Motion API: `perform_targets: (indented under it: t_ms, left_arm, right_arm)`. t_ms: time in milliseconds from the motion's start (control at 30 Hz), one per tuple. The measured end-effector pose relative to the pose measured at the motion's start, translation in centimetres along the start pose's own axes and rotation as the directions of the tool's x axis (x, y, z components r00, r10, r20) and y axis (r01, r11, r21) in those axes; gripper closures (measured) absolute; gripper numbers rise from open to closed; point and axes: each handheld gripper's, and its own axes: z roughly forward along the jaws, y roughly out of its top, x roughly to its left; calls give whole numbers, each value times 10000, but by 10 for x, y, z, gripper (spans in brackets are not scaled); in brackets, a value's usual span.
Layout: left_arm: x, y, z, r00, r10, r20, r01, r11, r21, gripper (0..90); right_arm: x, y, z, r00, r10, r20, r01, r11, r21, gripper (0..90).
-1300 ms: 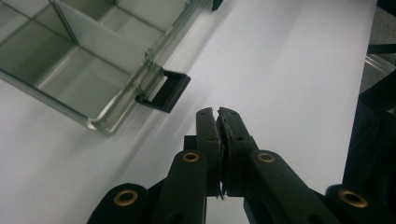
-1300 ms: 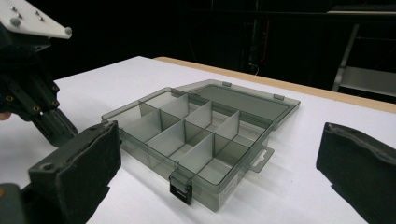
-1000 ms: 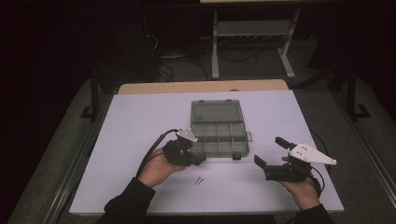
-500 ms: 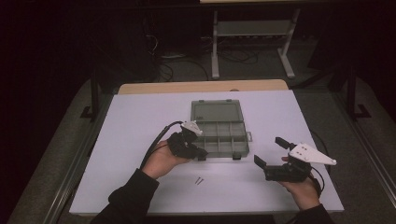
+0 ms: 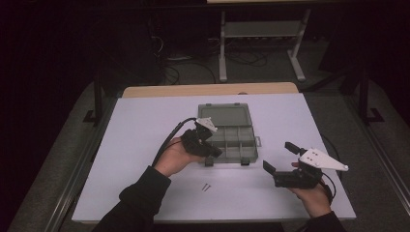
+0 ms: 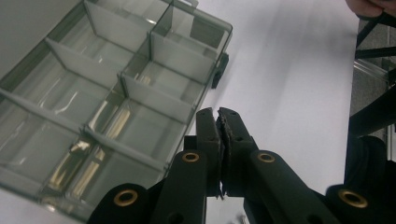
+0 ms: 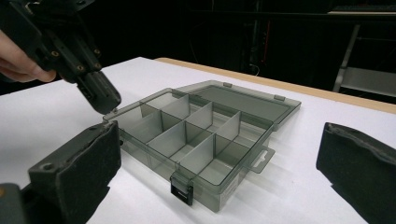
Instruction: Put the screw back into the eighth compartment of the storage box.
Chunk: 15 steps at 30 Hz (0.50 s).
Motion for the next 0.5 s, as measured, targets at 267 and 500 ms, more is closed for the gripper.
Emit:
perform_targets:
  t_ms: [267,500]
  left_arm:
    - [3,18,10,9997,218,120,-218,9998,-33,880]
    - [4,33,19,9994,330,141,-328,9994,-124,880]
  right_arm:
    - [0,0,0,10000,-7,-16,7,10000,5,0]
    - [0,0,0,10000,-21,-33,21,10000,12,0]
